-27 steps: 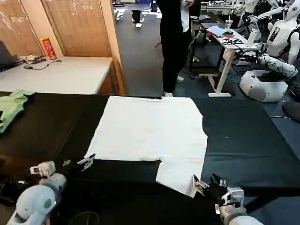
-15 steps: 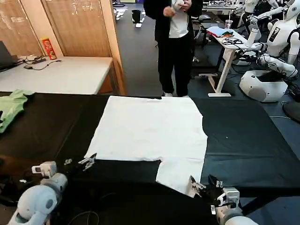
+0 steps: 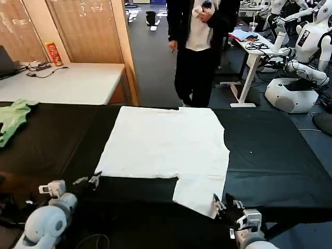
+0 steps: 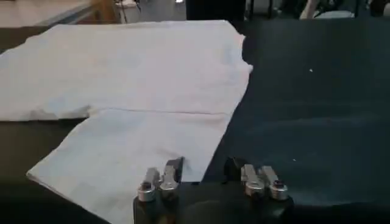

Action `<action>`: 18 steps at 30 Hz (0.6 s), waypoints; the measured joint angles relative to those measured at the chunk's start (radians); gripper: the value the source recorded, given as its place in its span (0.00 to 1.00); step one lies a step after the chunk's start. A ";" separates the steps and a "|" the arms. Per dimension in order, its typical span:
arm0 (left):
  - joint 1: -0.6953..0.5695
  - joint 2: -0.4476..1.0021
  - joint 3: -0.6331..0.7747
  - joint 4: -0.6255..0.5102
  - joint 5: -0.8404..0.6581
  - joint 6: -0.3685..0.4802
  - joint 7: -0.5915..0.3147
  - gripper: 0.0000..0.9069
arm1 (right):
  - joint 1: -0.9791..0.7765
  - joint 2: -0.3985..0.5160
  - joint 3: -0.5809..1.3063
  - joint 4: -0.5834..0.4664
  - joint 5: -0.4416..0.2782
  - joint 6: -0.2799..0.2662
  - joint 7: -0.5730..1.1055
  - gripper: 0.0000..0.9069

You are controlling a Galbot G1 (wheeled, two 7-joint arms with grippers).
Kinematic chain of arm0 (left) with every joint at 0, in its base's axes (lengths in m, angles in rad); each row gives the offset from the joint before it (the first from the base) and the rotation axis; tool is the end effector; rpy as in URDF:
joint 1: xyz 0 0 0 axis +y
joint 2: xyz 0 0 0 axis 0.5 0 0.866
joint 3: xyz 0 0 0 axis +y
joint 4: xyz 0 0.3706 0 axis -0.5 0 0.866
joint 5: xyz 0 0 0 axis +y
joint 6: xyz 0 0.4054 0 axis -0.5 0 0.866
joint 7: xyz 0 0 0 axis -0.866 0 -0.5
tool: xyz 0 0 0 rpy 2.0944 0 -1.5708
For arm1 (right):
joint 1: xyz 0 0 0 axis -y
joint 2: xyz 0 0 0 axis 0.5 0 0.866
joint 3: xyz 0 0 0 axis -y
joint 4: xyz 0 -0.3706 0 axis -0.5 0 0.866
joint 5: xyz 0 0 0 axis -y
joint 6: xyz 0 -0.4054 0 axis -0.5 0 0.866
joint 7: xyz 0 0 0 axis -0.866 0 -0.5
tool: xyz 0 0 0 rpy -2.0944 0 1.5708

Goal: Fold and organize the clothes.

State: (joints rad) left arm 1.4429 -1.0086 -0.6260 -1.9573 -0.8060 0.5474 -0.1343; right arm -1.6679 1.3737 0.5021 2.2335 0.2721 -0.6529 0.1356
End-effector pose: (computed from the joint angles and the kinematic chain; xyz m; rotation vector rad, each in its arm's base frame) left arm 0.2815 0.1486 -0.2951 -0.0705 -2.5465 0.2236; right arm 0.1900 -0.0170 -0.2836 0.0576 -2.5078 -0.0436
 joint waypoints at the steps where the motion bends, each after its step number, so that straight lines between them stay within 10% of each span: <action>1: 0.002 -0.001 0.000 -0.004 0.000 0.000 -0.002 0.00 | -0.004 0.000 0.003 0.005 0.001 -0.001 0.003 0.01; 18: 0.140 -0.002 -0.081 -0.174 0.000 -0.026 -0.031 0.00 | -0.075 -0.039 0.099 0.150 0.096 -0.001 0.017 0.00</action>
State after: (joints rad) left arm 1.5827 -1.0107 -0.7072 -2.1312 -0.8060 0.5213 -0.1658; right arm -1.7428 1.3350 0.6015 2.3837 0.3684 -0.6535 0.1522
